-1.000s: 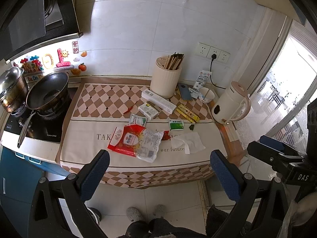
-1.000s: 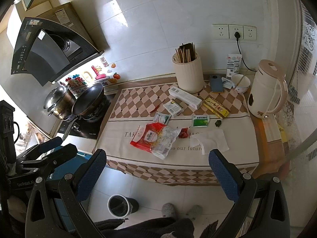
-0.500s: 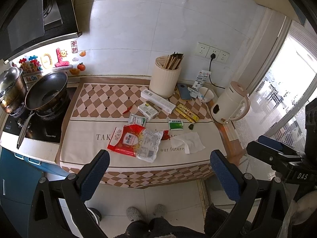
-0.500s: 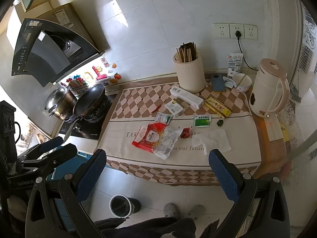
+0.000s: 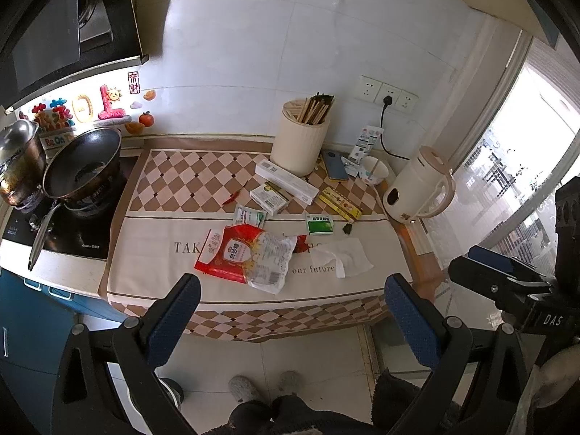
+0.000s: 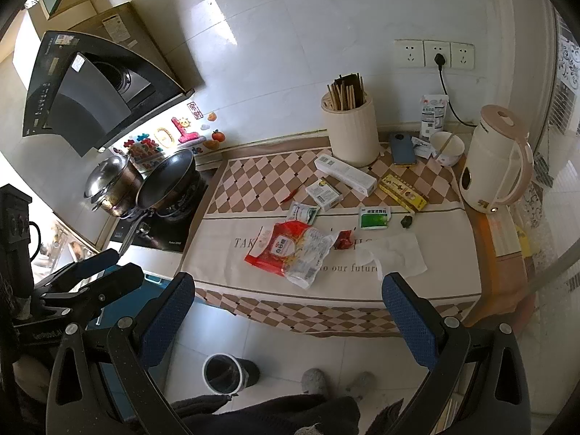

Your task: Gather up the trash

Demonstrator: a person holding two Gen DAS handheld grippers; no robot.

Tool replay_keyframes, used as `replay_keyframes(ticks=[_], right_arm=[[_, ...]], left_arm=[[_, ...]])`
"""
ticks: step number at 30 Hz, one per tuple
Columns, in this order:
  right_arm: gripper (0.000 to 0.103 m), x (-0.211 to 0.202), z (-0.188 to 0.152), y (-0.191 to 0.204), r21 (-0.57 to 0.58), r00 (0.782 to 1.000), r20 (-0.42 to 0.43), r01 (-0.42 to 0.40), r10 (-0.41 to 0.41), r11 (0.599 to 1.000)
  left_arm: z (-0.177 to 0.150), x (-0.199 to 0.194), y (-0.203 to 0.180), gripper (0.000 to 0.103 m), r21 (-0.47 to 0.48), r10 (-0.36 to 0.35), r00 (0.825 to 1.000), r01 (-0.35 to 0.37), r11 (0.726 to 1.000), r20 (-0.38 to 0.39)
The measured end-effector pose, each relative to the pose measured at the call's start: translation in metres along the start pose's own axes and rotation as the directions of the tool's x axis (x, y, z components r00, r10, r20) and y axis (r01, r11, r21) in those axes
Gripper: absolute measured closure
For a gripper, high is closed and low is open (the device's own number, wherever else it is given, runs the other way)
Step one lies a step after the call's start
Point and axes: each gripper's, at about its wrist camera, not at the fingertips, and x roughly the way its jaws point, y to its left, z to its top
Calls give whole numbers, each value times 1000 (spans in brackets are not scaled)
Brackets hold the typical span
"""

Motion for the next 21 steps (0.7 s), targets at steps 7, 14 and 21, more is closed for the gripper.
replay_keyframes(ticks=[7, 14, 21], right_arm=[[0, -2, -5, 5, 0, 1000, -5, -8, 8, 1000], [0, 1, -6, 2, 7, 1000, -16, -18, 18, 1000], [0, 1, -9, 4, 4, 1000, -16, -17, 17, 1000]], left_arm=[[-10, 4, 4, 0, -6, -13, 1000, 13, 1000, -9], [-9, 4, 7, 0, -7, -15, 1000, 15, 1000, -10], [-11, 4, 7, 0, -8, -16, 1000, 16, 1000, -11]])
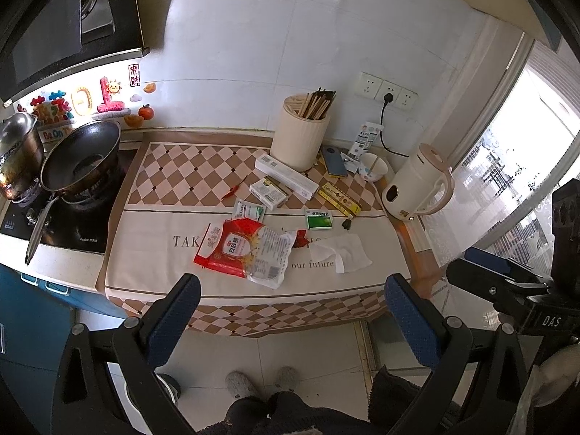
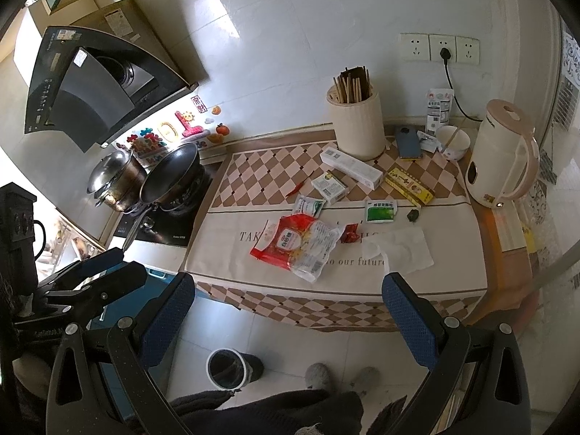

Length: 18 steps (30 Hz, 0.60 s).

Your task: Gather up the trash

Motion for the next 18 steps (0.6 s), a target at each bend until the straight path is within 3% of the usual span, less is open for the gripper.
replay_keyframes(ticks=[18], right_arm=[[0, 4, -3, 2, 2, 1000, -14, 1, -1, 1000]], left_arm=[[-2, 11, 4, 0, -6, -14, 999, 14, 1000, -29]])
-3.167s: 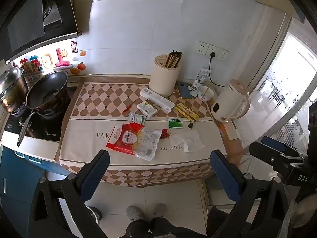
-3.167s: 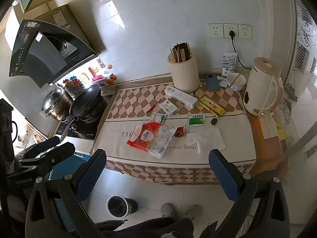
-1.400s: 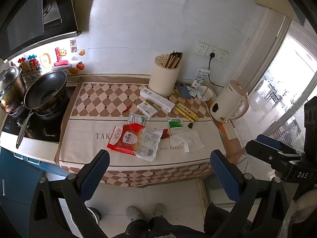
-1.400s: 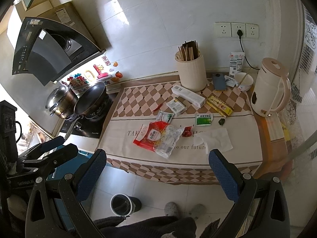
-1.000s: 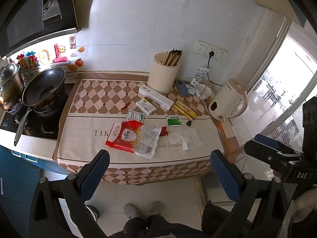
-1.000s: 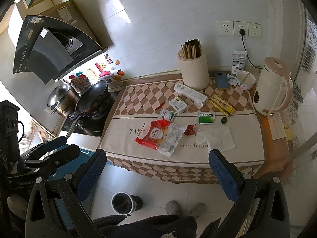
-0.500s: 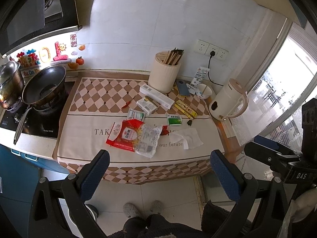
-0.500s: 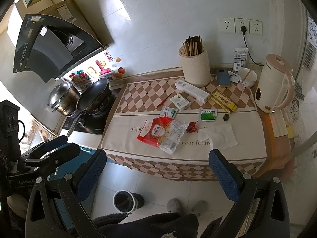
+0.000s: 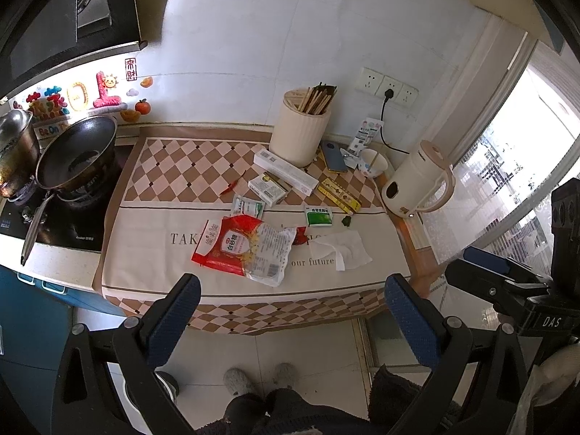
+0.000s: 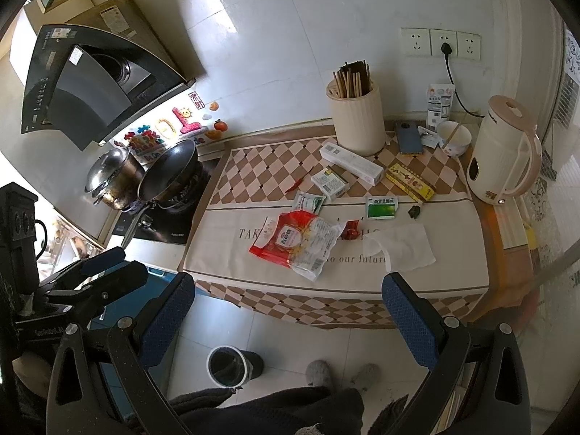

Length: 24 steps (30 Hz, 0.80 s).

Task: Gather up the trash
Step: 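Grasp the yellow-brown seasoning box with the right tool while the left tool grasps the white-green medicine box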

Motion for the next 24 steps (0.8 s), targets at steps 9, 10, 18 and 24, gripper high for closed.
replay_keyframes(ticks=[9, 10, 18, 24], right_arm=[[0, 14, -4, -7, 70, 998, 23, 48, -50, 996], [0, 17, -5, -8, 84, 997, 26, 76, -79, 994], [0, 63, -8, -58, 166, 967, -9, 252, -254, 953], [0, 137, 18, -120, 147, 936, -115, 346, -332, 927]], left_arm=[[23, 30, 5, 0, 59, 347, 935, -352, 934, 78], [28, 40, 9, 0, 57, 368, 927, -373, 926, 76], [57, 134, 51, 0, -10, 435, 898, -437, 900, -58], [89, 230, 58, 0, -123, 396, 883, -435, 892, -253]])
